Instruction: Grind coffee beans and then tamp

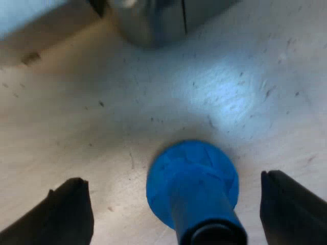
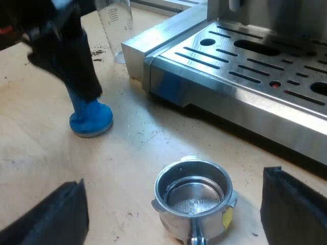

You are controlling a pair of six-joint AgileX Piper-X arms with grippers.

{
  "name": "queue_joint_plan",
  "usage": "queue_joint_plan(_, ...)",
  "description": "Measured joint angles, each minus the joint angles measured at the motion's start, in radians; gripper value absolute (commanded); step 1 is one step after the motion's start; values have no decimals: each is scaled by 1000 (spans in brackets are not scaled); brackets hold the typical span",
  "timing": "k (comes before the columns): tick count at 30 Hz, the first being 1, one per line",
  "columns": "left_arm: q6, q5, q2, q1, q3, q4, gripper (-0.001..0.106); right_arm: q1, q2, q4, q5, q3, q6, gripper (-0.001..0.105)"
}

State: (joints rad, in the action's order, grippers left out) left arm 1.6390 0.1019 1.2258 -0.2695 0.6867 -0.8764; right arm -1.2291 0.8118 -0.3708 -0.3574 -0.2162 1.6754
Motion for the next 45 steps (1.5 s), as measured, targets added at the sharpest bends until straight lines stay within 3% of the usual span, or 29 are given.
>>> queue_joint_plan(13,56,-10,-520,0,8,-12,69,0,0,47,70,-51,0,70)
queue_joint_plan(14,56,-10,-561,0,10,-12,69,0,0,163,84,-147,-30,70)
queue_joint_plan(19,60,-10,-747,0,15,-12,69,0,0,417,107,-330,-42,70)
queue_joint_plan(21,59,-10,-798,0,34,-12,69,2,0,550,107,-421,-82,70)
queue_joint_plan(26,59,-10,-824,0,93,11,69,78,0,808,109,-589,-129,70)
queue_joint_plan(30,61,-13,-785,2,170,11,69,243,0,1048,227,-709,-130,70)
queue_joint_plan(35,78,-6,-693,58,249,9,69,511,0,1220,357,-786,-125,70)
queue_joint_plan(40,93,47,-626,177,297,9,69,766,-2,1297,464,-798,-68,70)
queue_joint_plan(42,110,62,-621,210,297,5,69,898,-9,1325,506,-798,-14,70)
queue_joint_plan(45,113,66,-621,212,297,-25,69,1034,-21,1352,551,-798,45,70)
